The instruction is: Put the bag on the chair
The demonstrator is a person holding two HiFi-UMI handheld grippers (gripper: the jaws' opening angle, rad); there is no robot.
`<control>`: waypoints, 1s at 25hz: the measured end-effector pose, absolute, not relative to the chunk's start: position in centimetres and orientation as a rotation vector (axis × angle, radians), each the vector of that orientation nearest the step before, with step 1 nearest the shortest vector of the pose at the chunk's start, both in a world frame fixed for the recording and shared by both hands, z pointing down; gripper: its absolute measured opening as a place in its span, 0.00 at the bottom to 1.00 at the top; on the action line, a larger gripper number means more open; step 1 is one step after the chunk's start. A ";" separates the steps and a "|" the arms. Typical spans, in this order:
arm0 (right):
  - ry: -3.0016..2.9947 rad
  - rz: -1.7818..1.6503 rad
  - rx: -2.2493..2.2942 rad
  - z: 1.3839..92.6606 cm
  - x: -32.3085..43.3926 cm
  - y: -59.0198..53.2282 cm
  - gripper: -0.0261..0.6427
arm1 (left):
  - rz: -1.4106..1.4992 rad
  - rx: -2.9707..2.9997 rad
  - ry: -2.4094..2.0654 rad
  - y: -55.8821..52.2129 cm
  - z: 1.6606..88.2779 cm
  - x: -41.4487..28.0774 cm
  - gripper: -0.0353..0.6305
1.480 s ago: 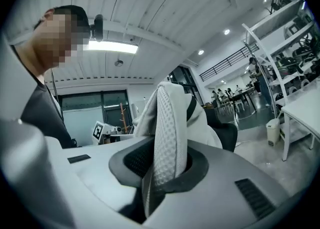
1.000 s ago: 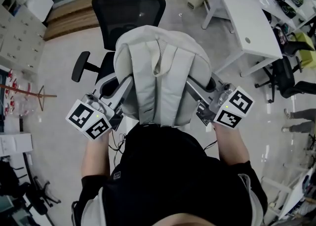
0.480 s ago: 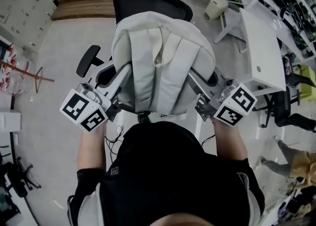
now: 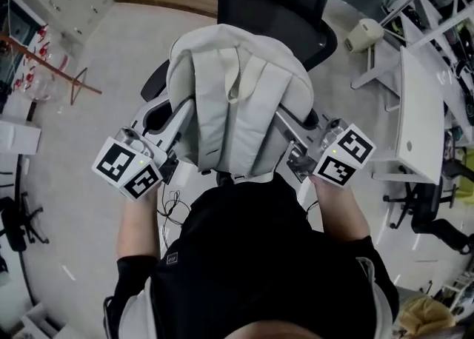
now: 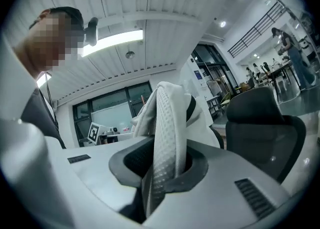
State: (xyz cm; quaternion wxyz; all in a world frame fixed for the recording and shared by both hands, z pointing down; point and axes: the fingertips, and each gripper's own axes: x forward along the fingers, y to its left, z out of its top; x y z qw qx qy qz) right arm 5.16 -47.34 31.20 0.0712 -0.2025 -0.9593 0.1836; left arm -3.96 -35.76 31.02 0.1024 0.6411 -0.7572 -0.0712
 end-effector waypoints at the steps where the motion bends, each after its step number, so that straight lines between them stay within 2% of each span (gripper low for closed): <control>1: -2.861 0.561 -0.641 31.7 4.4 -47.3 0.14 | -0.211 1.855 -2.249 -35.5 31.5 -4.4 0.15; 10: -2.705 0.590 -0.860 35.5 -2.3 -48.9 0.14 | -0.263 1.598 -2.356 -35.6 35.2 -8.7 0.15; 25: -2.548 0.543 -0.932 45.4 -10.5 -58.0 0.14 | -0.319 1.398 -2.312 -44.4 45.7 -15.6 0.15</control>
